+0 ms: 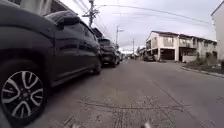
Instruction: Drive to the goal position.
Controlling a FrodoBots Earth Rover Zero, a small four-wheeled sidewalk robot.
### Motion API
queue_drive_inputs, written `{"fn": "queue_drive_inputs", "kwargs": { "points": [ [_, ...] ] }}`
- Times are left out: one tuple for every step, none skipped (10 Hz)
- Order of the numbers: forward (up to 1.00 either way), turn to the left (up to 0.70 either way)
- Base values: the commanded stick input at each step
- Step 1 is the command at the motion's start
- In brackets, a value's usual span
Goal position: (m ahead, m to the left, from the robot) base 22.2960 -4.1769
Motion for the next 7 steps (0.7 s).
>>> {"fn": "queue_drive_inputs", "kwargs": {
  "points": [
    [0.70,-0.35],
    [0.70,-0.35],
    [0.70,-0.35],
    [0.70,-0.12],
    [0.70,0.00],
    [0.70,0.00],
    [0.70,0.00]
  ]
}}
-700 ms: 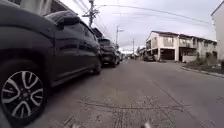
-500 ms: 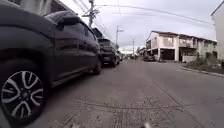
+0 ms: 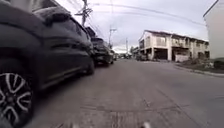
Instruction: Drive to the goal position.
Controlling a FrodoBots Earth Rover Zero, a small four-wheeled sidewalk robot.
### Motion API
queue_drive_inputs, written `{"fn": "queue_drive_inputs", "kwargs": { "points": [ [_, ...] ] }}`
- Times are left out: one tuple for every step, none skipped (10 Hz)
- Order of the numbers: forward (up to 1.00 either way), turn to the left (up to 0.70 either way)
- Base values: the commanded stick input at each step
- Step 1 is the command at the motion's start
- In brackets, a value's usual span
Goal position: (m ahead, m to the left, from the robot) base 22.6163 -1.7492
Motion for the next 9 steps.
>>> {"fn": "queue_drive_inputs", "kwargs": {
  "points": [
    [0.70,0.00],
    [0.70,0.00],
    [0.70,0.00],
    [0.70,0.00],
    [0.70,0.00],
    [0.70,0.00],
    [0.70,0.00],
    [0.70,0.00],
    [0.70,0.00]
  ]
}}
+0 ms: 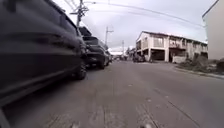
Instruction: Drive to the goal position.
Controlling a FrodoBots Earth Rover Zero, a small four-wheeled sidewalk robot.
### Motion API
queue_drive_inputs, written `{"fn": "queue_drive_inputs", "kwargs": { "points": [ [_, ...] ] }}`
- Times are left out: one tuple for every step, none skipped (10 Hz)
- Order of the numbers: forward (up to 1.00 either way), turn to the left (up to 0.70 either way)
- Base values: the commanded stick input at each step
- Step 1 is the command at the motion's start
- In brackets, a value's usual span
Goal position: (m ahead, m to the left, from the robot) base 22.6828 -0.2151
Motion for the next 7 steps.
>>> {"fn": "queue_drive_inputs", "kwargs": {
  "points": [
    [0.70,0.33],
    [0.70,0.11],
    [0.70,0.00],
    [0.70,0.00],
    [0.70,0.00],
    [0.70,0.00],
    [0.70,0.00]
  ]
}}
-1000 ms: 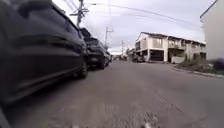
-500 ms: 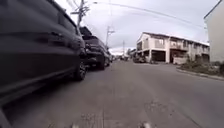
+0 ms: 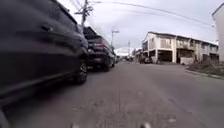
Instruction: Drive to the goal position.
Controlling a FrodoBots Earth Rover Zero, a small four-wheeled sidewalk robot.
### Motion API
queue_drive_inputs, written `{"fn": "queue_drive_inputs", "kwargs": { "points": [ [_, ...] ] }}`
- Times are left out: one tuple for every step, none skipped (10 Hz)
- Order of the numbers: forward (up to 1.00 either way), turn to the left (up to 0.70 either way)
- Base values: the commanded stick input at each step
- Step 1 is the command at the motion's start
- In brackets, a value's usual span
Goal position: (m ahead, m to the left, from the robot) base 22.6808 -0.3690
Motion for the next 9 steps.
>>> {"fn": "queue_drive_inputs", "kwargs": {
  "points": [
    [0.70,0.00],
    [0.70,0.00],
    [0.70,0.00],
    [0.70,0.00],
    [0.70,-0.18],
    [0.70,0.00],
    [0.70,0.00],
    [0.70,0.00],
    [0.70,0.00]
  ]
}}
